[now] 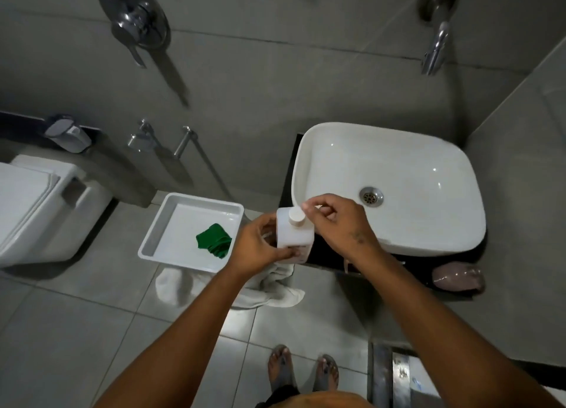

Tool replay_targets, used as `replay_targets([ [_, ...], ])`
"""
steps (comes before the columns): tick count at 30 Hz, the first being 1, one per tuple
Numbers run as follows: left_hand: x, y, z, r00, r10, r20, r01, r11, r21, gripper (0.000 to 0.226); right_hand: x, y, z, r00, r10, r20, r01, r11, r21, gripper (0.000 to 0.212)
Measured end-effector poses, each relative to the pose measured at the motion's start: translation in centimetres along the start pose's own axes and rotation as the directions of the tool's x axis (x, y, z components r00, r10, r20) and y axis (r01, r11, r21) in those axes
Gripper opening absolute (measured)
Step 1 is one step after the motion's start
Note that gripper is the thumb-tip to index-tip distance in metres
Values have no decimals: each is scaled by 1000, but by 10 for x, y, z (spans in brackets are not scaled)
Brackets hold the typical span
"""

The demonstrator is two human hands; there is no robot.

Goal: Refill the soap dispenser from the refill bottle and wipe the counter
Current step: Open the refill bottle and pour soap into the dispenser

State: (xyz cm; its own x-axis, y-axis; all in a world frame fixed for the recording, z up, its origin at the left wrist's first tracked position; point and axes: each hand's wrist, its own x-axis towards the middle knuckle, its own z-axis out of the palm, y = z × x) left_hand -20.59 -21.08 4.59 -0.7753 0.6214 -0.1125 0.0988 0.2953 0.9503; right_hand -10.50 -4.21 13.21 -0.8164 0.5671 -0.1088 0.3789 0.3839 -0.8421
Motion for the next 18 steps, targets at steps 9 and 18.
replay_targets([
  [9,-2,86,-7,982,190,19,-191,976,106,61,11,-100,-80,821,-296,488,536,695,-479,23],
  [18,4,118,-8,971,238,13,-237,964,123,62,7,-123,-111,774,-406,487,625,616,-479,37],
])
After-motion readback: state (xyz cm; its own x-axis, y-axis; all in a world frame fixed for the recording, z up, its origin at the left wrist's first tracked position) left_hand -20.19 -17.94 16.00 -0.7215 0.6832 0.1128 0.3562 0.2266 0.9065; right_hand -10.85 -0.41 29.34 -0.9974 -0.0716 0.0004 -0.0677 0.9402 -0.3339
